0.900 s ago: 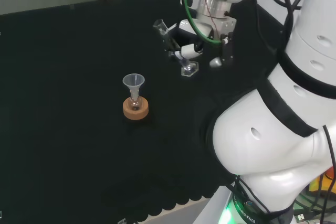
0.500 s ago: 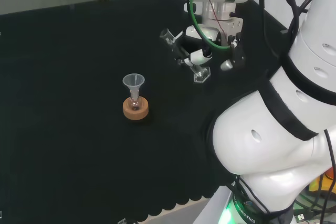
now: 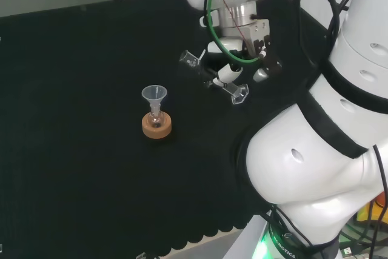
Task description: Pour the water from the graduated cylinder into the round-bottom flask.
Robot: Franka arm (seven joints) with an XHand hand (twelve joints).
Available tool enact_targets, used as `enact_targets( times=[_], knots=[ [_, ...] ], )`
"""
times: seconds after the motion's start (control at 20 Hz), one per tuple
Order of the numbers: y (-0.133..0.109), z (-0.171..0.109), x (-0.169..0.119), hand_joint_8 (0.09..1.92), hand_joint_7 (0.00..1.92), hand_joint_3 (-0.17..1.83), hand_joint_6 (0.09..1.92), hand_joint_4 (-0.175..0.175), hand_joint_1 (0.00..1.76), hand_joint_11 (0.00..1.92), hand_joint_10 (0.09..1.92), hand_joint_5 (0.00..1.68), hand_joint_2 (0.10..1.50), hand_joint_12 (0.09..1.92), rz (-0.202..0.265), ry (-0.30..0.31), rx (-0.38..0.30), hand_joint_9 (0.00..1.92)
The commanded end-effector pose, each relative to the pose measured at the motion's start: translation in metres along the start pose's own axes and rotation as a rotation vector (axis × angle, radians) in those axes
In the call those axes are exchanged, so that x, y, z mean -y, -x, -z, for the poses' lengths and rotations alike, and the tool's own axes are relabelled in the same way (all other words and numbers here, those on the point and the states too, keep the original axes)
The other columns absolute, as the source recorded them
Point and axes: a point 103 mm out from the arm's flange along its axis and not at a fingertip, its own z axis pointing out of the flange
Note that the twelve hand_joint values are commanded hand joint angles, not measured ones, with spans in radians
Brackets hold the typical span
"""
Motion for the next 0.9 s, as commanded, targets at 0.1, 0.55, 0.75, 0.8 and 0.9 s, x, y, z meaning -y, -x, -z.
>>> enact_targets(
  times=[0.1, 0.55, 0.75, 0.8, 0.9],
  knots=[
    [-0.01, 0.001, -0.012, 0.35, 1.25, -0.01, 1.1, -0.111, 1.12, 1.25, 0.09, 0.92, 1.15, 0.79, -0.001, -0.118, 0.094, 1.43],
    [-0.016, 0.002, -0.026, 0.32, 1.28, 0.0, 1.08, -0.111, 1.12, 1.26, 0.09, 0.93, 1.15, 0.77, -0.039, -0.219, 0.144, 1.44],
    [-0.019, 0.004, -0.029, 0.31, 1.28, 0.0, 1.08, -0.109, 1.12, 1.26, 0.09, 0.93, 1.15, 0.77, -0.044, -0.237, 0.169, 1.44],
    [-0.02, 0.003, -0.03, 0.31, 1.28, 0.0, 1.08, -0.108, 1.12, 1.26, 0.09, 0.93, 1.15, 0.77, -0.045, -0.244, 0.176, 1.44],
    [-0.02, 0.003, -0.031, 0.31, 1.28, 0.0, 1.08, -0.108, 1.12, 1.26, 0.09, 0.93, 1.15, 0.77, -0.05, -0.263, 0.182, 1.44]
  ],
)
